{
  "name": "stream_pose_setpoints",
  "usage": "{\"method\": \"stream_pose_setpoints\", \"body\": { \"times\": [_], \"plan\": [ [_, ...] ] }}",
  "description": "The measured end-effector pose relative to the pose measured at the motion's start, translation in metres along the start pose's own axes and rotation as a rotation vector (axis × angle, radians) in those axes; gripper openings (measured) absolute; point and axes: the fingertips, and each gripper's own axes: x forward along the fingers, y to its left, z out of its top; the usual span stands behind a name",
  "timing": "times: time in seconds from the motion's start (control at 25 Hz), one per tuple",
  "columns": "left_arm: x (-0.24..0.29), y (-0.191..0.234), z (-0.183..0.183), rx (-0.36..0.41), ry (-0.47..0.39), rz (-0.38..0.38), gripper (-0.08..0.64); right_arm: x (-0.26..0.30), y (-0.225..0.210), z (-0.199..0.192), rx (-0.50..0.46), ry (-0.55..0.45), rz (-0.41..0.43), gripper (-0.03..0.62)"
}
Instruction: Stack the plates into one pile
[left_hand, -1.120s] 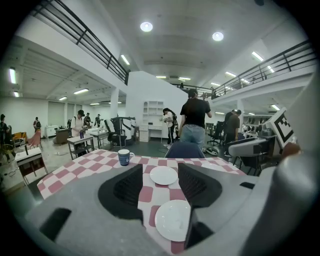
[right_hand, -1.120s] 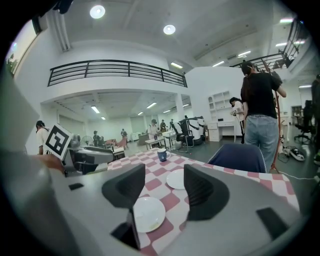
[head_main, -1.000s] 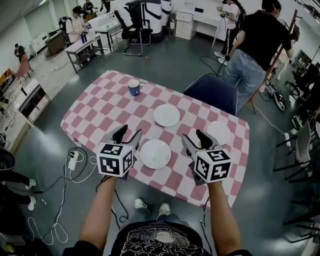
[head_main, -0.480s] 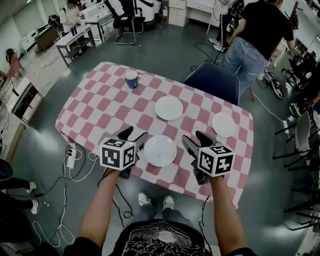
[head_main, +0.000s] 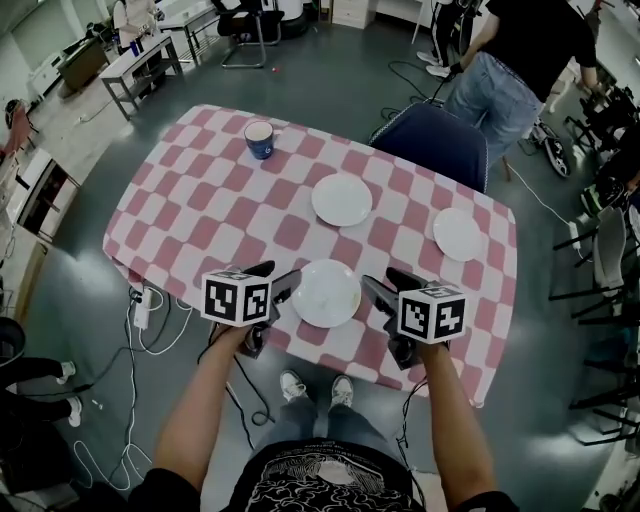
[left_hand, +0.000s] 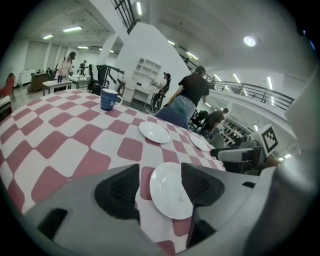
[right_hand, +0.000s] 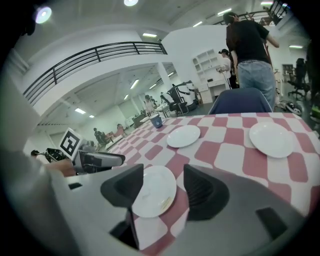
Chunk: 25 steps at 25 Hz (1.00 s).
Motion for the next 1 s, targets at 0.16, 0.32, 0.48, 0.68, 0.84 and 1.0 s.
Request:
{"method": "stream_pose_setpoints", "body": {
  "times": [0.16, 0.32, 0.48, 0.68, 0.84, 1.0],
  "plan": [
    [0.013, 0.007, -0.017, -0.039, 0.067, -0.035, 0.27, 0.013, -0.003, -0.018, 0.041, 0.046, 0.012, 0.253],
    [0.024, 0.006, -0.032, -0.06, 0.144, -0.079, 0.27, 0.022, -0.008, -0.037, 0.09, 0.094, 0.021, 0.247],
    [0.031, 0.008, -0.046, -0.092, 0.208, -0.106, 0.27, 0.03, -0.011, -0.059, 0.127, 0.165, 0.03, 0.245],
    [0.036, 0.01, -0.055, -0.138, 0.246, -0.14, 0.247, 0.038, -0.013, -0.079, 0.174, 0.232, 0.046, 0.245],
    [0.042, 0.007, -0.063, -0.148, 0.284, -0.159, 0.247, 0.043, -0.013, -0.086, 0.225, 0.257, 0.064, 0.244],
    [0.047, 0.007, -0.063, -0.198, 0.285, -0.176, 0.216, 0.048, -0.013, -0.086, 0.265, 0.253, 0.067, 0.231]
  ]
}}
